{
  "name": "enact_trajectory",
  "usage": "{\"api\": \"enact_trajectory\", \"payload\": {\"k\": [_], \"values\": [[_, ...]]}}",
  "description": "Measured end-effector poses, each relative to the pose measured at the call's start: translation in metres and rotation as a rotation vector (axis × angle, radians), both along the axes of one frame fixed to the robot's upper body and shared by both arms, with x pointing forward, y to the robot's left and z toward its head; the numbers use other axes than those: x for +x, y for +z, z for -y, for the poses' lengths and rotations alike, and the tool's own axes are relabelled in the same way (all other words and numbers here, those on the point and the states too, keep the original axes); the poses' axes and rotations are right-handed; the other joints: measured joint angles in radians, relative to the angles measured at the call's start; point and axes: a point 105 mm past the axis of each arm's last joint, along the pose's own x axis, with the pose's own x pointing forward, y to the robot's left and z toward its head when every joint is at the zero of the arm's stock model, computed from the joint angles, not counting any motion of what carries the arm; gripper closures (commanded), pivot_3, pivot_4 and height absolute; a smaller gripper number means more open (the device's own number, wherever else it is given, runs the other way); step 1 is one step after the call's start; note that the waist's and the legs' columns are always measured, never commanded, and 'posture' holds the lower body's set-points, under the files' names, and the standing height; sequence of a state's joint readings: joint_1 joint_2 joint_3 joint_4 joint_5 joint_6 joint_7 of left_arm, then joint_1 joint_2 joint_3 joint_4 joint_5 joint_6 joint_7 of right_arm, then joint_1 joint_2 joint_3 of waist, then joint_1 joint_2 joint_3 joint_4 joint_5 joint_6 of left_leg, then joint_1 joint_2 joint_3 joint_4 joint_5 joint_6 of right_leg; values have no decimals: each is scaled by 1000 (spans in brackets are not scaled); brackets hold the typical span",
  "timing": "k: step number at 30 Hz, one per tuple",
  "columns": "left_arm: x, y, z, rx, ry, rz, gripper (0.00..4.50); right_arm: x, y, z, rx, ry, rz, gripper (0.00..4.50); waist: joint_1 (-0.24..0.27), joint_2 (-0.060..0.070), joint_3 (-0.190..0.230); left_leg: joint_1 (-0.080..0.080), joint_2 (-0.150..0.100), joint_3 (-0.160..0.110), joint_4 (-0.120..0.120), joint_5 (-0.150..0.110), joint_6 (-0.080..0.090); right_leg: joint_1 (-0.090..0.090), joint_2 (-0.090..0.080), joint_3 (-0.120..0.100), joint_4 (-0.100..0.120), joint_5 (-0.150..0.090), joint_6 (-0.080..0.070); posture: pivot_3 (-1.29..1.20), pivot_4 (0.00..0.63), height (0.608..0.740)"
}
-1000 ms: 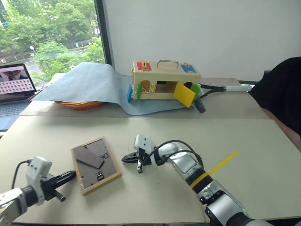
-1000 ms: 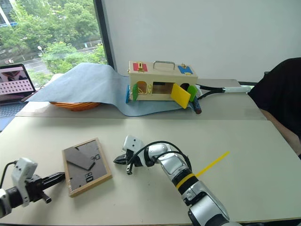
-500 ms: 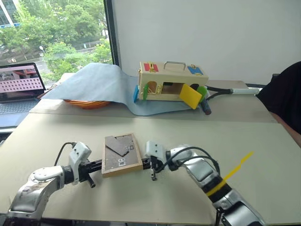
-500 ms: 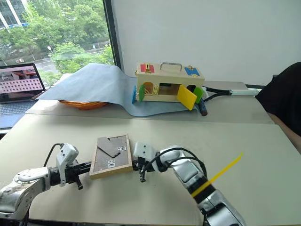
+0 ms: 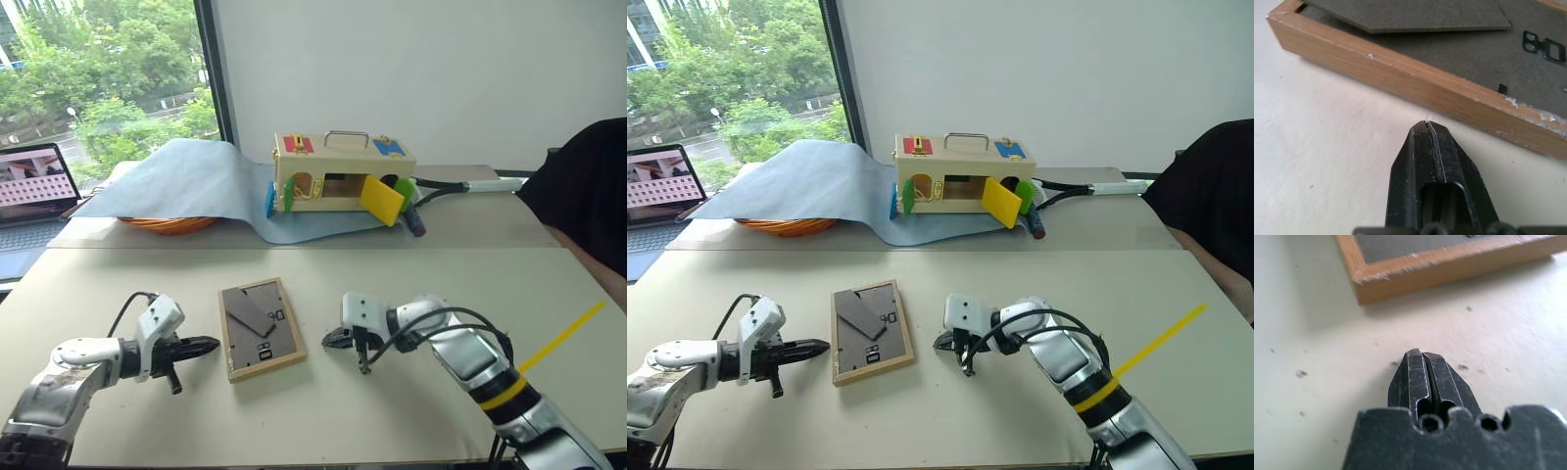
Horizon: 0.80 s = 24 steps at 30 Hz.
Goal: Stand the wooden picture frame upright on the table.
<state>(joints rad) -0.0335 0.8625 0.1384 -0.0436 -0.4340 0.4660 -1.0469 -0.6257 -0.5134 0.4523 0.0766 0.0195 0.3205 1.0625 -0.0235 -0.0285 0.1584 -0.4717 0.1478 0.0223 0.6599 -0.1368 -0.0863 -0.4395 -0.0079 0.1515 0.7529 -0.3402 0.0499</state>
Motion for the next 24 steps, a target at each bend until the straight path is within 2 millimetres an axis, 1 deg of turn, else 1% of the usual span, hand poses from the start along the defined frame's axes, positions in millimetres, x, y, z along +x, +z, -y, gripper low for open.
{"api": "enact_trajectory", "payload": {"k": [3,5,6,8,10,11,14,16,19,24], "values": [[5,3,6,-16,31,11,4500,28,4,-4,14,-45,27,4460,-7,1,0,1,0,0,1,0,0,1,0,0,0,0,1,0,150,667],[10,2,14,-45,53,19,4500,35,5,-7,21,-47,33,4460,5,1,-1,1,-1,-1,1,0,0,1,0,-1,0,0,2,0,150,667],[15,2,19,-59,67,28,4500,35,5,-10,24,-35,30,4460,13,1,-1,1,-1,-2,2,0,0,1,0,-1,-1,0,2,0,150,667],[24,4,28,-77,86,40,4500,27,4,-20,33,17,14,4460,23,1,-1,0,-1,-2,2,0,0,1,0,0,-1,1,3,0,150,667],[28,5,32,-77,93,47,4500,18,2,-27,35,65,2,4460,26,1,-1,-2,-1,-2,3,0,0,1,0,0,-1,1,3,0,150,667],[30,5,33,-74,91,49,4500,9,1,-30,36,93,-11,4460,30,1,-1,-3,-1,-2,3,0,0,1,0,0,-1,1,3,0,150,667],[30,6,32,-64,91,50,4500,-7,-2,-33,36,134,-39,4460,32,2,-1,-3,-1,-2,2,0,0,1,0,0,-1,1,2,0,150,667],[29,6,31,-53,89,48,4500,-14,-2,-37,35,149,-51,4460,32,2,-1,-3,-1,-2,2,0,0,0,0,0,-1,1,3,0,150,667],[28,6,29,-39,83,47,4500,-19,-3,-40,31,157,-60,4460,27,2,-1,-3,-1,-2,1,0,0,0,0,0,-1,1,2,0,150,667],[22,5,27,-31,83,37,4500,-18,-3,-38,25,153,-55,4460,24,2,-1,-3,-1,-2,1,-1,-1,0,0,0,-1,0,2,0,150,667]]}}
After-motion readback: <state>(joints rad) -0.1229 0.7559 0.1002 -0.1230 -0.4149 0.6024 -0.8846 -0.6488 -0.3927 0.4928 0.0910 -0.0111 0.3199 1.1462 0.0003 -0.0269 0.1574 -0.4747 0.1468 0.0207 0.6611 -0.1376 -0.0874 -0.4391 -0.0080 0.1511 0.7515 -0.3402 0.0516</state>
